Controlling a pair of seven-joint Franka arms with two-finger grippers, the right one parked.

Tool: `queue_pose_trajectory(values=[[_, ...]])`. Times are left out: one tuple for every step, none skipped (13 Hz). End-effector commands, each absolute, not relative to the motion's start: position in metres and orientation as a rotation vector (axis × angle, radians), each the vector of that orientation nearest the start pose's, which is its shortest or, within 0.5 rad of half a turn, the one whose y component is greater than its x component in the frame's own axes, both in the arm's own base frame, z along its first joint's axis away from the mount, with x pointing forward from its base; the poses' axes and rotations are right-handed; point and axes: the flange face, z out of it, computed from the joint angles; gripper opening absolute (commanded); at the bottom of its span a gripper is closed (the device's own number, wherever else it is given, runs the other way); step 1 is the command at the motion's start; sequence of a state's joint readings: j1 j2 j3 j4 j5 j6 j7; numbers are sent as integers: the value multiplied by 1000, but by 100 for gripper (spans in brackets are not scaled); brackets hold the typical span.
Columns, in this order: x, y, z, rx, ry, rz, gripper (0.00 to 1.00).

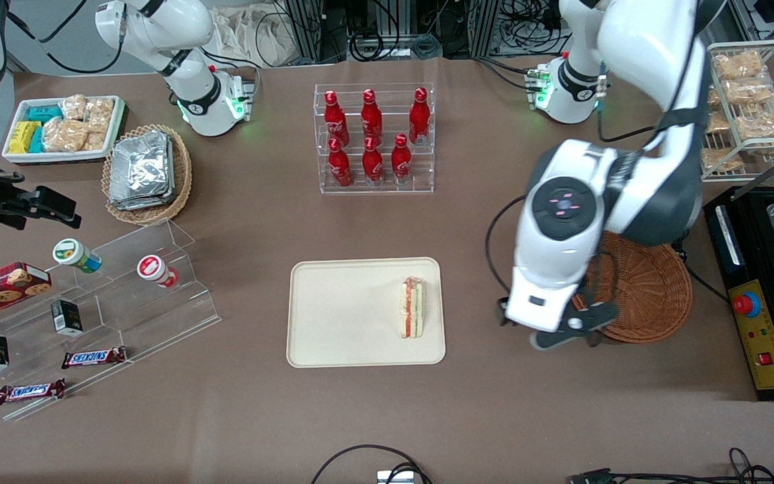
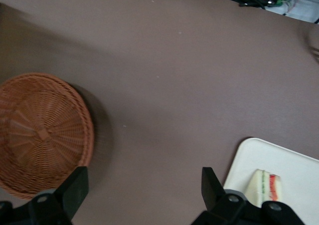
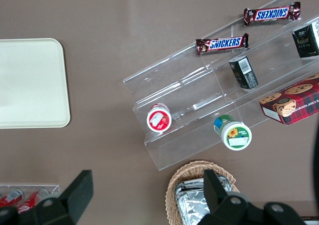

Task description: Place sandwich from basket to tray

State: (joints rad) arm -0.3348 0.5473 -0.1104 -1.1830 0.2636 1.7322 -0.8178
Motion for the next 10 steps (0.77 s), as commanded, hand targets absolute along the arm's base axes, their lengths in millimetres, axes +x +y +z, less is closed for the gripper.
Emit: queue_pose_trajectory(values=[[656,-230,499,-2974,-407,-48,100],[652,-222,508,-2983,-347,-16,100],[653,-207,516,-2983,-345,-12,100],[654,-194,522,-2986,-349,-14,100],[652,-192,527,-2988,-342,-10,100],[651,-185,526,-2994,-341,15,100],[649,-180,531,-3000,-334,13,100],[647,-172,534,-2999,-334,18,100],[644,-170,539,-3002,-299,17,100],[638,-167,540,-2998,-247,35,100]])
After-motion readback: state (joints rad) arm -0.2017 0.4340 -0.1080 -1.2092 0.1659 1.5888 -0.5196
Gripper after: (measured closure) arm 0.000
